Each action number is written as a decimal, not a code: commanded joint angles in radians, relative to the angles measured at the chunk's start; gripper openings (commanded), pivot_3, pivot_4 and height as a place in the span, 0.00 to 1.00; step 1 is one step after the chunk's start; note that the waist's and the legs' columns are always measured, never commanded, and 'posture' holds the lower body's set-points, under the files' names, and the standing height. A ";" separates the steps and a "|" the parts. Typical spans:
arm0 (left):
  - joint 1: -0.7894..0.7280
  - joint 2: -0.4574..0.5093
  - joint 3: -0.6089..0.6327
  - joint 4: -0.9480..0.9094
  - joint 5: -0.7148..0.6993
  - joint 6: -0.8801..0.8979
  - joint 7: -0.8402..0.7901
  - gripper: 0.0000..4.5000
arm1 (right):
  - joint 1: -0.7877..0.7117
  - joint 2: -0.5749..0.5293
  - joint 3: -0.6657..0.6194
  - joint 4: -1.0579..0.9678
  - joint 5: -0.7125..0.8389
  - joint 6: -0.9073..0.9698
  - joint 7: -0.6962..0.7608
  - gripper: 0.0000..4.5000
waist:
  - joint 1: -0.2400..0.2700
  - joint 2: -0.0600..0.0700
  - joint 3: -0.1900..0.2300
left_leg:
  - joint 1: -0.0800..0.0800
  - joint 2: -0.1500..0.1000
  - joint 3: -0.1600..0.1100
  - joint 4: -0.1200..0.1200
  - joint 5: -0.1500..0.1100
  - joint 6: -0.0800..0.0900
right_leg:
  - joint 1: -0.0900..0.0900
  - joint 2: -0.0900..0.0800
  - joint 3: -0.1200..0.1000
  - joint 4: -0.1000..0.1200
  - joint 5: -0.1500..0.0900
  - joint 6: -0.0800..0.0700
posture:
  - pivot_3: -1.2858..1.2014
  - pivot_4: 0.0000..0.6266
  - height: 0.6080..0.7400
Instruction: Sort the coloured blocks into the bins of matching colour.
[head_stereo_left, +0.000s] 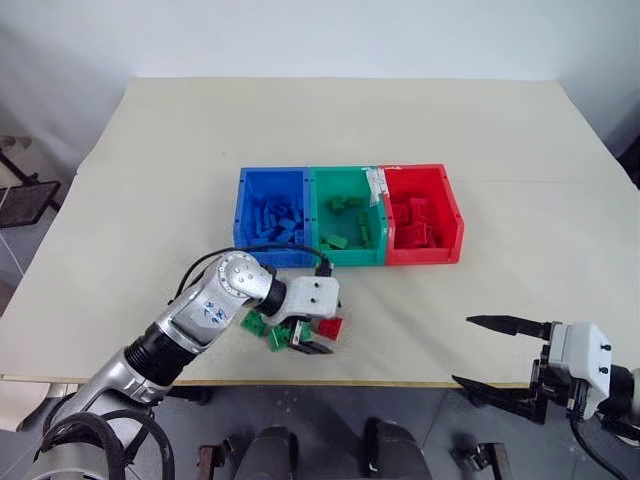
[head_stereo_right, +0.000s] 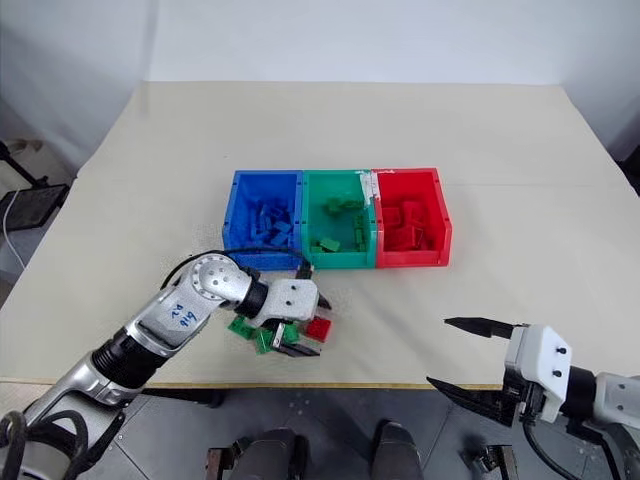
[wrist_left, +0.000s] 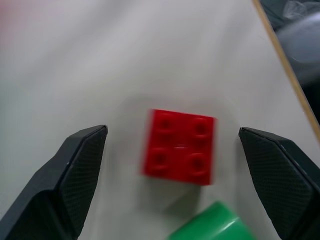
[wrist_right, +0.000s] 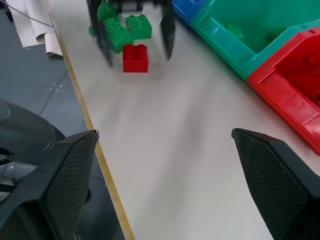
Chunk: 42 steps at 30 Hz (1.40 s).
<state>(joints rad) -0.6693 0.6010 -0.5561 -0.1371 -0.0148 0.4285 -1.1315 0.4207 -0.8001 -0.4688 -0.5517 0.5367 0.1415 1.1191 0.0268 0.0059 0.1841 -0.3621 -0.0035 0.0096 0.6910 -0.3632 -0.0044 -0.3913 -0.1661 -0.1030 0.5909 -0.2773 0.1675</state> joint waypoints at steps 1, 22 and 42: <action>-0.017 -0.003 -0.004 -0.018 0.031 0.002 -0.008 0.79 | 0.003 0.001 -0.010 -0.026 0.005 -0.001 -0.012 1.00 | 0.001 0.000 0.000 | 0.000 0.000 0.000 0.000 0.000 0.000 | 0.000 0.000 0.000 0.000 0.000 0.000 | 0.52 0.24 1.00; -0.428 -0.612 0.350 0.645 -0.037 -0.260 0.525 0.33 | 0.041 0.300 -0.148 -0.149 0.047 0.029 -0.444 1.00 | 0.049 -0.001 0.000 | -0.007 -0.002 0.000 0.010 -0.002 0.003 | 0.000 0.000 0.000 -0.001 0.001 0.001 | 0.52 0.24 1.00; -0.450 -0.543 0.423 0.889 -0.072 -0.558 0.264 0.99 | -0.069 0.264 -0.001 -0.196 0.013 0.086 -0.550 1.00 | 0.020 0.000 -0.001 | -0.006 -0.001 0.002 0.007 -0.002 0.004 | -0.002 0.000 0.000 -0.001 0.001 0.001 | 0.52 0.24 1.00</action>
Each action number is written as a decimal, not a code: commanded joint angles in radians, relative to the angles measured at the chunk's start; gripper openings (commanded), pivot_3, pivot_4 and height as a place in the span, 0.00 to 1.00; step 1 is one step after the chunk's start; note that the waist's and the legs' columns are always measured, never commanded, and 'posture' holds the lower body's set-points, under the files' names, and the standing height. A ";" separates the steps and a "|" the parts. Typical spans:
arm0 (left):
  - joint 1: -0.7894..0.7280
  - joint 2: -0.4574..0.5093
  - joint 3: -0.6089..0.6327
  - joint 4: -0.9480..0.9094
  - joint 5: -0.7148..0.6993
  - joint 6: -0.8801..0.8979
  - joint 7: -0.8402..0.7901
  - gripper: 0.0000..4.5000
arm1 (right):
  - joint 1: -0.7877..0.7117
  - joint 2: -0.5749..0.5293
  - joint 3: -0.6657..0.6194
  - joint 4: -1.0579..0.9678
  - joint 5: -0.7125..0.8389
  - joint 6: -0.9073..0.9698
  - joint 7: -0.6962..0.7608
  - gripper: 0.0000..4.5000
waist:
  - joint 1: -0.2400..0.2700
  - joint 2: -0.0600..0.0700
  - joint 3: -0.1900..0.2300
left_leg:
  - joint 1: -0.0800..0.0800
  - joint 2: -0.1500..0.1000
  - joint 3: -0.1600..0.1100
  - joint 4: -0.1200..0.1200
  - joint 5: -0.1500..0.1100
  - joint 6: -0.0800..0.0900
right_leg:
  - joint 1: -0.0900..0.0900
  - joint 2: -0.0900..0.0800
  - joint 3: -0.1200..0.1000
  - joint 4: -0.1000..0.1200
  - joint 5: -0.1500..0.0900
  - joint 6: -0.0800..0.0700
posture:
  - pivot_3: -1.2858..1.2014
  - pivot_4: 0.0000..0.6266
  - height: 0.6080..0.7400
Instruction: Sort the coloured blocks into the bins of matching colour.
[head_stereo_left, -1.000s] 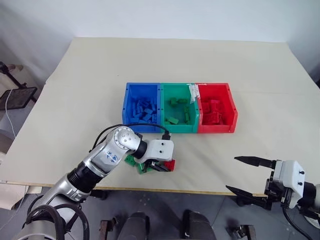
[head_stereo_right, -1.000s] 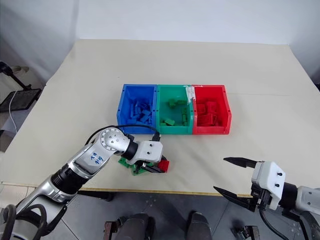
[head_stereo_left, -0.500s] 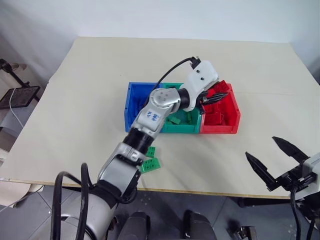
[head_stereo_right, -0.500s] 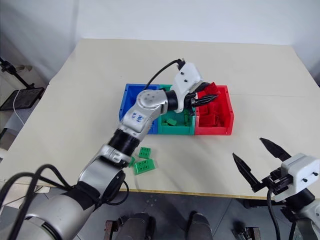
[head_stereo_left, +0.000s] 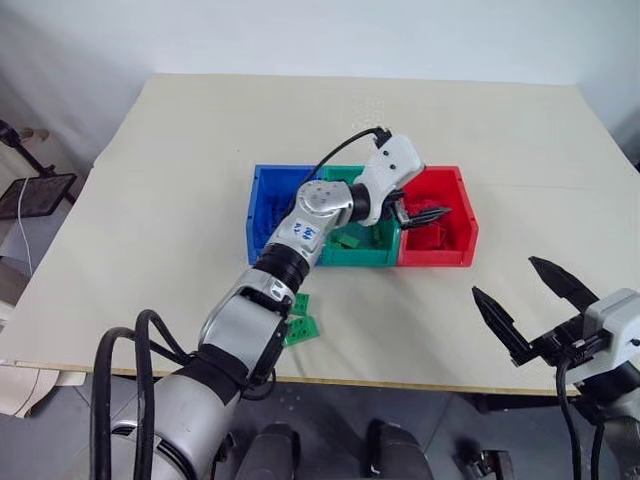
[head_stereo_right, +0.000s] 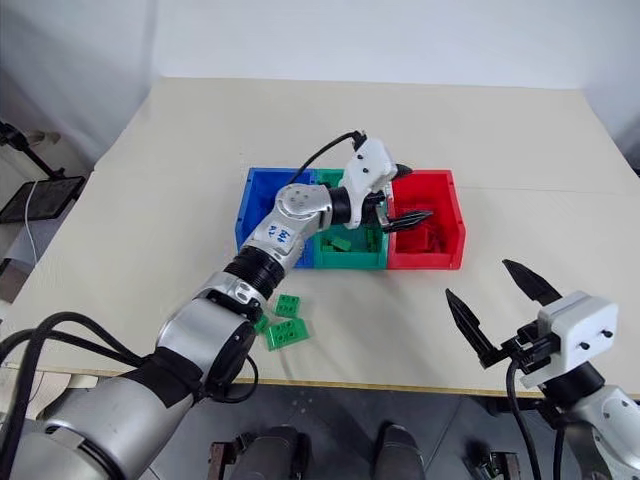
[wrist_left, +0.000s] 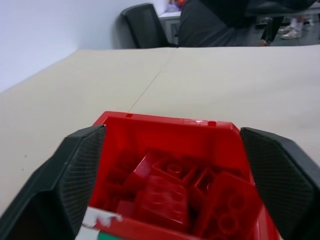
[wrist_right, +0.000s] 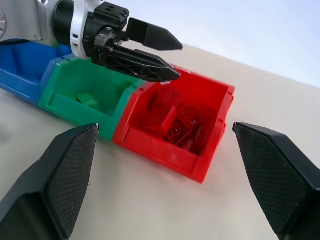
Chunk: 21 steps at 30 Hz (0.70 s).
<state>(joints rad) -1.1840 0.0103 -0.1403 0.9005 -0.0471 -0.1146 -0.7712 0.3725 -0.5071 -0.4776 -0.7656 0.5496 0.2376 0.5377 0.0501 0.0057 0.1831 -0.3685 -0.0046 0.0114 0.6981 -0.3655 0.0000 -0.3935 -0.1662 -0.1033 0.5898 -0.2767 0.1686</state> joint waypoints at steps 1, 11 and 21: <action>0.109 0.081 0.009 -0.224 -0.054 -0.010 -0.132 0.99 | -0.035 -0.045 0.020 0.034 -0.005 -0.017 0.055 1.00 | -0.007 0.000 0.000 | 0.000 0.000 0.000 0.000 0.000 0.000 | 0.000 0.000 0.000 0.001 0.000 0.000 | 0.52 0.24 1.00; 0.532 0.506 0.140 -0.723 -0.259 0.149 -0.414 0.99 | -0.238 -0.161 0.185 0.192 0.003 -0.067 0.297 1.00 | -0.033 0.001 0.000 | 0.001 0.001 -0.002 0.000 0.000 0.000 | 0.000 0.000 -0.001 0.003 0.000 0.000 | 0.52 0.24 1.00; 0.979 0.787 0.406 -0.811 -0.328 0.174 -0.437 0.99 | -0.442 -0.209 0.378 0.348 -0.050 -0.140 0.523 1.00 | -0.023 0.000 0.000 | 0.001 0.002 -0.004 0.001 -0.001 -0.001 | 0.001 0.000 -0.001 0.002 0.000 0.000 | 0.52 0.24 1.00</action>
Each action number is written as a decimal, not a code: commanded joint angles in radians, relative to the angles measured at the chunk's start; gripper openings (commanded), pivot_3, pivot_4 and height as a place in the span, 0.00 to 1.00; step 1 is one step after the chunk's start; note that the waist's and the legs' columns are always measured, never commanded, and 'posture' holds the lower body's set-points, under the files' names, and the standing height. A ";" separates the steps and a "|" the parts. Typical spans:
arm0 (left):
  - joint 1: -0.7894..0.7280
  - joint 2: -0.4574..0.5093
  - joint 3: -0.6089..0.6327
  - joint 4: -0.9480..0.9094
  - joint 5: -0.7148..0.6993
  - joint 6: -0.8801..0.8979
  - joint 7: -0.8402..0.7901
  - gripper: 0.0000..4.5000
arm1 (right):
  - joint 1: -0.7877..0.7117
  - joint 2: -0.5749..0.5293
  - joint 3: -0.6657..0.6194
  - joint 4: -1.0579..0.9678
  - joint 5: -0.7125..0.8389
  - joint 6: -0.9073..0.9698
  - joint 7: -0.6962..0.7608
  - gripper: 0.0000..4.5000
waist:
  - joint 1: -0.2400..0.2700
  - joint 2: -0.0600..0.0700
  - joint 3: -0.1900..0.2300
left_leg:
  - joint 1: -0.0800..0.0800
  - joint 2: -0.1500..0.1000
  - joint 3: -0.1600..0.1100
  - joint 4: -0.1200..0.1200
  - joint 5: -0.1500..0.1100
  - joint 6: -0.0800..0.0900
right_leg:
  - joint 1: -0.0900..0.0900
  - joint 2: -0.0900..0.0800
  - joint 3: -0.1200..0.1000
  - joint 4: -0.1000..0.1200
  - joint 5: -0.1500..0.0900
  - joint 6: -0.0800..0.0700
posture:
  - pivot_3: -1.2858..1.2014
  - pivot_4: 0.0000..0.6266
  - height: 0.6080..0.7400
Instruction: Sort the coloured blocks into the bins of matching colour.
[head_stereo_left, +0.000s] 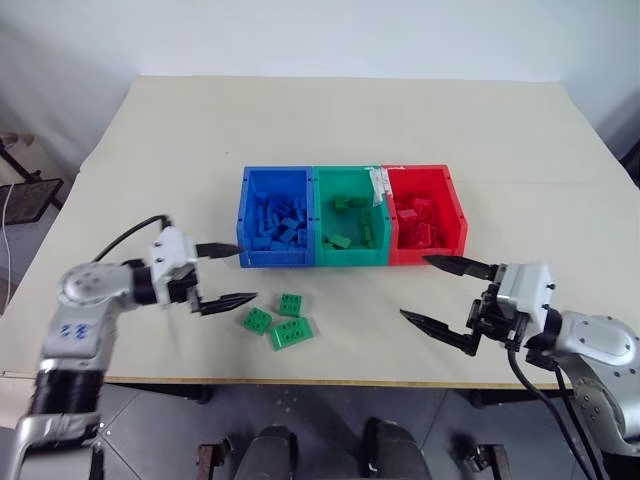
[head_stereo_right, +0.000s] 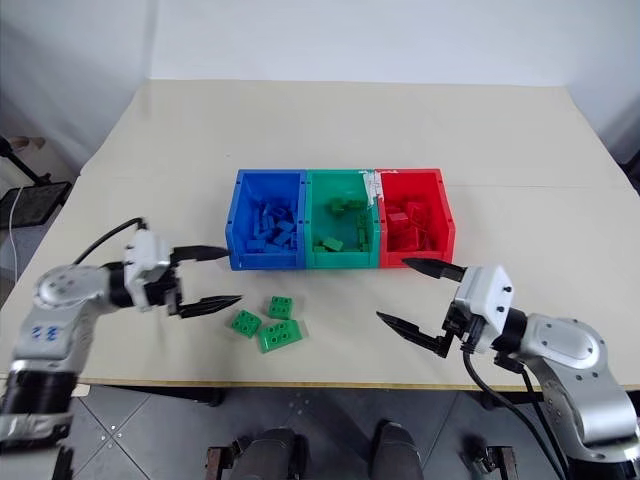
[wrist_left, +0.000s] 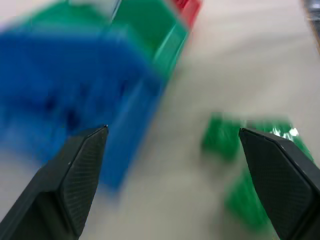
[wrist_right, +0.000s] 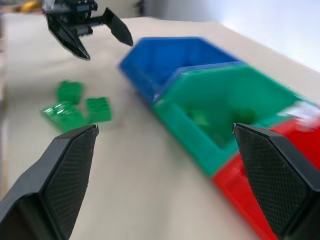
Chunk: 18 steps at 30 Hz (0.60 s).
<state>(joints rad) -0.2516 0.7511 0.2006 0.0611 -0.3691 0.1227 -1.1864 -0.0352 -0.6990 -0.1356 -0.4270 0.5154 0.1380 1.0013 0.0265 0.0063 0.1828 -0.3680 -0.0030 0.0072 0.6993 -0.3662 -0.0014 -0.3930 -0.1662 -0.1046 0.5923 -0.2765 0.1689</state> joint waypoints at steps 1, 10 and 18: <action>0.068 0.061 0.085 0.050 -0.002 -0.078 -0.022 0.99 | -0.050 -0.018 0.053 0.019 -0.022 -0.047 0.077 1.00 | 0.000 0.000 0.000 | 0.000 0.000 0.000 0.000 0.000 0.000 | 0.000 0.000 0.000 0.000 0.000 0.000 | 0.52 0.24 1.00; 0.138 0.093 0.079 -0.134 -0.018 -0.073 0.000 0.99 | -0.074 -0.028 0.061 0.081 -0.032 -0.063 0.139 1.00 | -0.002 0.000 0.000 | 0.000 0.000 0.000 0.000 0.000 -0.001 | 0.000 0.000 0.000 0.000 0.000 0.000 | 0.52 0.24 1.00; 0.051 0.124 -0.183 -0.398 0.114 0.129 0.077 0.99 | 0.062 -0.119 -0.020 0.081 -0.033 -0.076 0.194 1.00 | -0.002 0.000 0.000 | 0.001 0.000 0.002 0.000 -0.001 0.000 | 0.000 0.000 0.000 0.000 0.000 0.000 | 0.52 0.24 1.00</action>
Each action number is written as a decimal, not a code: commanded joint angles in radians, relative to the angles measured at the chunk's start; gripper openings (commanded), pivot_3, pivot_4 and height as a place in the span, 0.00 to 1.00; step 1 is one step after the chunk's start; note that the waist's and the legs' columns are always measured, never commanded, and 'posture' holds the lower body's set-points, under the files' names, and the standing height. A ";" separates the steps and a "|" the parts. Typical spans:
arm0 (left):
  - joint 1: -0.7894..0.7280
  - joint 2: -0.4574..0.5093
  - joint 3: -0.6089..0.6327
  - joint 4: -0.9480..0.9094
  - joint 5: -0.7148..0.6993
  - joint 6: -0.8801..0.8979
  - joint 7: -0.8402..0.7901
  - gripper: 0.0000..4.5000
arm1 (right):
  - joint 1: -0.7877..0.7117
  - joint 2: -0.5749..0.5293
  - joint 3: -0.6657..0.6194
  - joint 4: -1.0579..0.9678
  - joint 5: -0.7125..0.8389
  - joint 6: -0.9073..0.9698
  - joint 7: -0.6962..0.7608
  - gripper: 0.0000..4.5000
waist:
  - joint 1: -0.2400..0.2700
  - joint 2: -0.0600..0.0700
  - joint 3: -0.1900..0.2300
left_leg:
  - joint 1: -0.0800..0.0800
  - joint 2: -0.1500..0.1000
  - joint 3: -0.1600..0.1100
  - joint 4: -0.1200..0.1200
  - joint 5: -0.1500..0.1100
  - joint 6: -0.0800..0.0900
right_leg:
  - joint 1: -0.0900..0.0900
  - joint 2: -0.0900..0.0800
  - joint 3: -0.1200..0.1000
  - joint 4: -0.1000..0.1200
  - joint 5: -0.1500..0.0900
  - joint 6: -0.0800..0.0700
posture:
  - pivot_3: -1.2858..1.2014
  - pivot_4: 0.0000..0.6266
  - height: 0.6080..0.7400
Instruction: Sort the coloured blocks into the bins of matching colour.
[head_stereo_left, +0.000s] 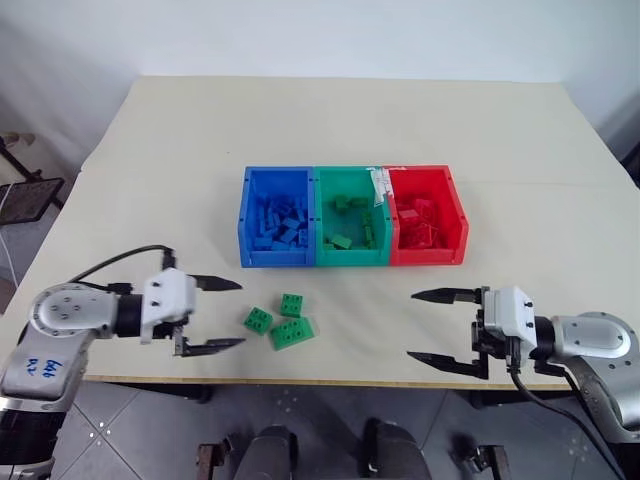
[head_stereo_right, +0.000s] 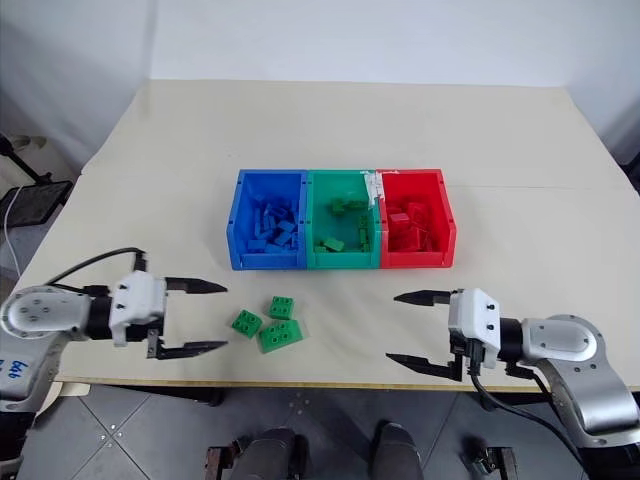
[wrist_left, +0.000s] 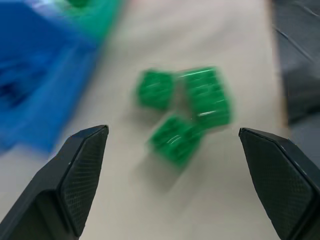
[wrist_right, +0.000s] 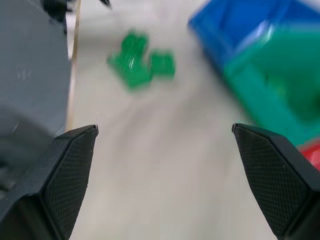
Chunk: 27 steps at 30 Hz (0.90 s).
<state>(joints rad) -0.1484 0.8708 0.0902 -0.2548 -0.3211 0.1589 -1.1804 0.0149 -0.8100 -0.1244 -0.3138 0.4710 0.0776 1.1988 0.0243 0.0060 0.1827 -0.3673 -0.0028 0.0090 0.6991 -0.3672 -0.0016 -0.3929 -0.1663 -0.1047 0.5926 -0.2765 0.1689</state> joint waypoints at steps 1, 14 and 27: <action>-0.074 -0.004 -0.101 -0.114 0.068 0.174 0.106 0.99 | 0.021 -0.004 -0.036 -0.043 0.014 -0.012 -0.013 1.00 | 0.000 0.000 0.000 | 0.000 0.000 0.000 0.000 0.000 0.000 | 0.000 0.000 0.000 0.000 0.000 0.000 | 0.52 0.24 1.00; -0.171 0.073 -0.297 -0.356 0.058 0.647 0.188 0.99 | 0.107 0.003 -0.072 -0.123 0.023 0.005 -0.083 1.00 | 0.003 0.000 0.000 | 0.000 0.000 0.000 0.001 0.000 0.000 | 0.000 0.000 0.001 -0.001 0.000 0.000 | 0.52 0.24 1.00; -0.211 0.015 -0.484 -0.281 0.155 0.649 0.244 0.86 | 0.118 0.002 -0.076 -0.151 0.017 0.007 -0.121 1.00 | 0.004 0.000 0.000 | 0.000 0.000 0.000 0.001 0.000 0.000 | 0.001 0.000 0.001 -0.001 0.000 0.000 | 0.52 0.24 1.00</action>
<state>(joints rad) -0.3746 0.8738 -0.3556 -0.5398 -0.1833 0.8018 -0.9261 0.1259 -0.8084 -0.1668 -0.4307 0.4745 0.0883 1.0846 0.0286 0.0058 0.1825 -0.3673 -0.0030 0.0091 0.6999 -0.3674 -0.0019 -0.3920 -0.1662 -0.1036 0.5911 -0.2765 0.1689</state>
